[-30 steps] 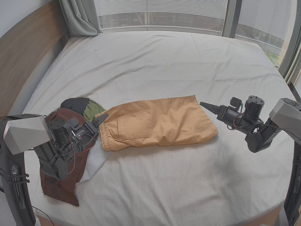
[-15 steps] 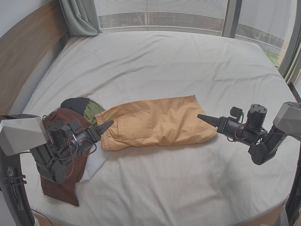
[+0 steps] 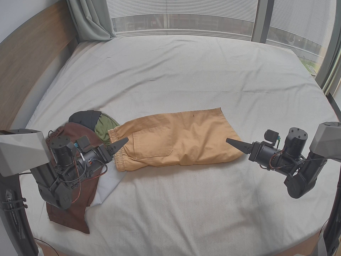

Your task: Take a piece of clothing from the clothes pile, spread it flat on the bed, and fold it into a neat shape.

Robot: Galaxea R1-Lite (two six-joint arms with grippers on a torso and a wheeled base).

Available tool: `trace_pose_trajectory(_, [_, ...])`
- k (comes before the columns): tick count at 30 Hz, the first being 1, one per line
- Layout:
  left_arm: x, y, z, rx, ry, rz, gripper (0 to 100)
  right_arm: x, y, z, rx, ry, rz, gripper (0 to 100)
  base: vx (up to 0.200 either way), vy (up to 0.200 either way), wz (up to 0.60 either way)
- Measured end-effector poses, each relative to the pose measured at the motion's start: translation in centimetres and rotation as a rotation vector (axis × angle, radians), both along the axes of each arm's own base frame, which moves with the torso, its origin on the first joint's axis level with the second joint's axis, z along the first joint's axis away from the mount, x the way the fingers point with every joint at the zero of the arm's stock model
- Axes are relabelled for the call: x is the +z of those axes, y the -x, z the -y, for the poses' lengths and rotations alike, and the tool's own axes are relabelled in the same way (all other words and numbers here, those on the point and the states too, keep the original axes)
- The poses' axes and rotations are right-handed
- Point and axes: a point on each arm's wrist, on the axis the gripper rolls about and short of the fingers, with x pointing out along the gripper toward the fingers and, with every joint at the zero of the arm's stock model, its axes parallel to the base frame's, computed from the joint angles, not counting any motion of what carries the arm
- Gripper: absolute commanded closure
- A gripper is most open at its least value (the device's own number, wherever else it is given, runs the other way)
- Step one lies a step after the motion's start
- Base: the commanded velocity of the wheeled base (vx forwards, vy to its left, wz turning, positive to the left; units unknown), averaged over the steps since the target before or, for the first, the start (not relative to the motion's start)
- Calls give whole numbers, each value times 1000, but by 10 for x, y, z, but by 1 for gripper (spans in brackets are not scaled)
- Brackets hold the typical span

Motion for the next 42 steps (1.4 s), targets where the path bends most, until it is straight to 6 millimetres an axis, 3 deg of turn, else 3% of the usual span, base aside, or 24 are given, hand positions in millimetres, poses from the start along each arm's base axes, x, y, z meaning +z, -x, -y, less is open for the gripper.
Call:
trace_pose_trajectory(12, [-6,2,-12,19,-137,52,0,-26,4,-3,-8,18,-79,0,0,0,0])
trace_pose_trajectory(28, [-12,1,-14,26,-141,35,0,-49,0,-1,-19,35,-144,0,0,0,0])
trace_pose_trajectory(42, [-15,-1,-15,34,-141,28,0,-75,-15,-4,-70,50,-175,0,0,0,0])
